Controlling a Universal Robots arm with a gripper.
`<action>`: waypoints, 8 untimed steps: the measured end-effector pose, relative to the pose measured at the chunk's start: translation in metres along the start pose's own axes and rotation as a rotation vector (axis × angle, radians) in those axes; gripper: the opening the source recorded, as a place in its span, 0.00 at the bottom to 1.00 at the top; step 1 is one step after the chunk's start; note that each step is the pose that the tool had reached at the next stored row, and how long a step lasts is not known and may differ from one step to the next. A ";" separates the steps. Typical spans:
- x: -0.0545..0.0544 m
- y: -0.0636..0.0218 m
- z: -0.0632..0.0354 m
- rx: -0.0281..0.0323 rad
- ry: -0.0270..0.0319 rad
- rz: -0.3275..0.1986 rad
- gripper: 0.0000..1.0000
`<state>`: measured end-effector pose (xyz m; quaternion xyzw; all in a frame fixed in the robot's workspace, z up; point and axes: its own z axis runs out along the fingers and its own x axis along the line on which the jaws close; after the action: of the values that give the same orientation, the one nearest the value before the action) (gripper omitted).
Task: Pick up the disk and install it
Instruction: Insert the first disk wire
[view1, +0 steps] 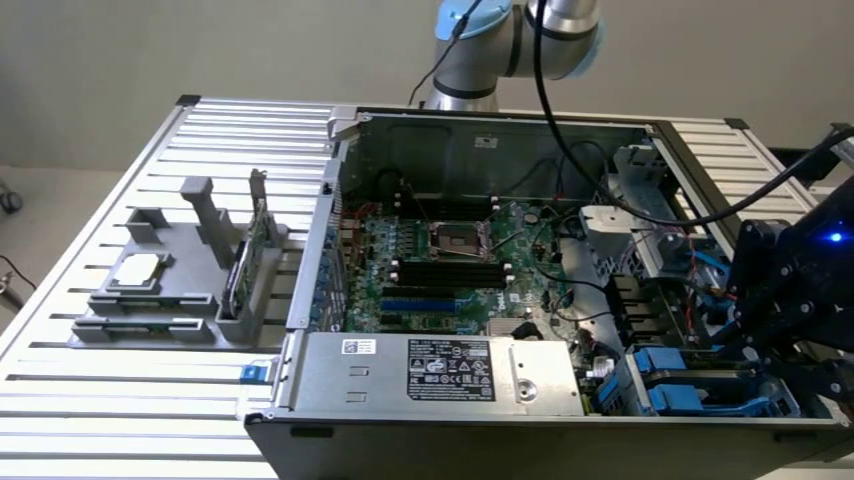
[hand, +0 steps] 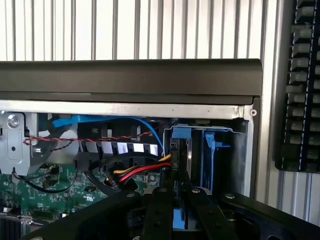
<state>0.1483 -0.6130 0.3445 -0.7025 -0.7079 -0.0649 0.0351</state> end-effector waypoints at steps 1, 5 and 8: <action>0.000 0.0000 -0.0001 -0.0004 -0.0013 0.004 0.16; 0.001 -0.0003 0.0004 -0.0003 -0.0064 0.014 0.16; 0.002 -0.0005 0.0006 -0.0003 -0.0167 0.017 0.16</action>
<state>0.1478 -0.6107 0.3442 -0.7092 -0.7020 -0.0589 0.0296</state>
